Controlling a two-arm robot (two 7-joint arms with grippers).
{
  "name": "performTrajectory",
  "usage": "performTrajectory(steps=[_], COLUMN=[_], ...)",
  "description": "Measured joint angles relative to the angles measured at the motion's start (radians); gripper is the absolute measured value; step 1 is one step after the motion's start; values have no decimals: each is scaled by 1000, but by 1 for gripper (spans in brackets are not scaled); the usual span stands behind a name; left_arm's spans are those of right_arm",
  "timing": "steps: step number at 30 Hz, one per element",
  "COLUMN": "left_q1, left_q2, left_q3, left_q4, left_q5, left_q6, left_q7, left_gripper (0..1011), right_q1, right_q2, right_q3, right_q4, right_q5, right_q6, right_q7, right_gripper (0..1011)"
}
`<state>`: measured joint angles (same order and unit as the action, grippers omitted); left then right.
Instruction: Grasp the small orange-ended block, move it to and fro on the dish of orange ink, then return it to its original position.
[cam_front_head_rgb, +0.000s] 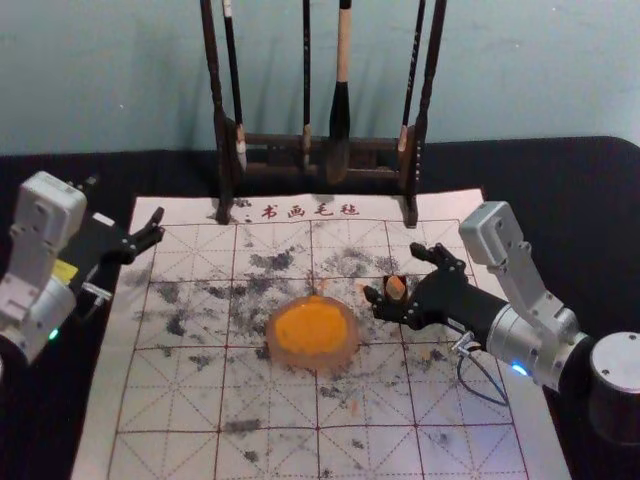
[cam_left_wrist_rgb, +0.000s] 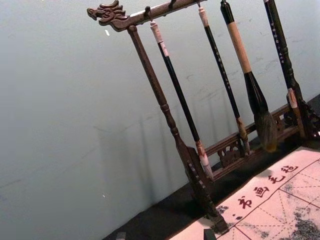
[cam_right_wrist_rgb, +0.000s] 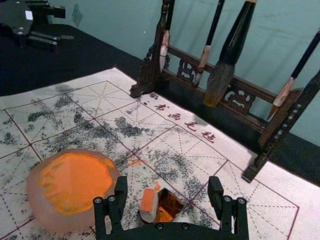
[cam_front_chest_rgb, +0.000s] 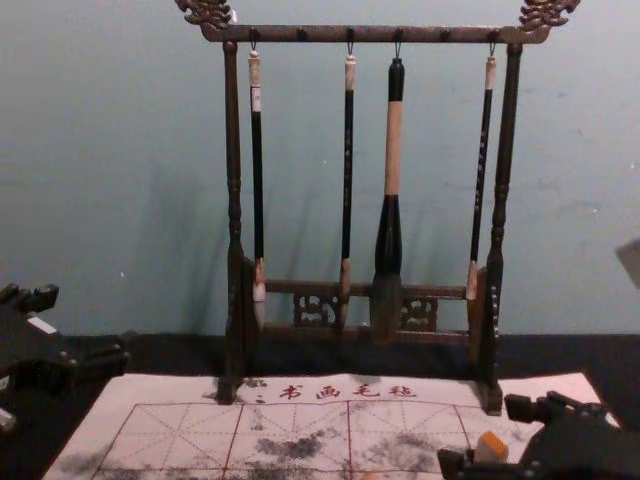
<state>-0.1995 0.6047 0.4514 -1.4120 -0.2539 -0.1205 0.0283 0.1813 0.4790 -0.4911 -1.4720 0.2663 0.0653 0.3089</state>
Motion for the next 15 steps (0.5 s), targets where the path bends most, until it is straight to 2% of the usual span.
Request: performTrajectory(steps=[15], left_q1=[0], left_q2=[0], left_q3=[0], left_q4=[0], left_q5=[0], left_q6=[0], left_q7=[0], left_gripper=[1001], right_q1=[-31], right_q2=[-26], right_q3=[21], right_q4=[-5], right_q5=[-33], right_q6=[3], right_q7=[13], right_gripper=[1003])
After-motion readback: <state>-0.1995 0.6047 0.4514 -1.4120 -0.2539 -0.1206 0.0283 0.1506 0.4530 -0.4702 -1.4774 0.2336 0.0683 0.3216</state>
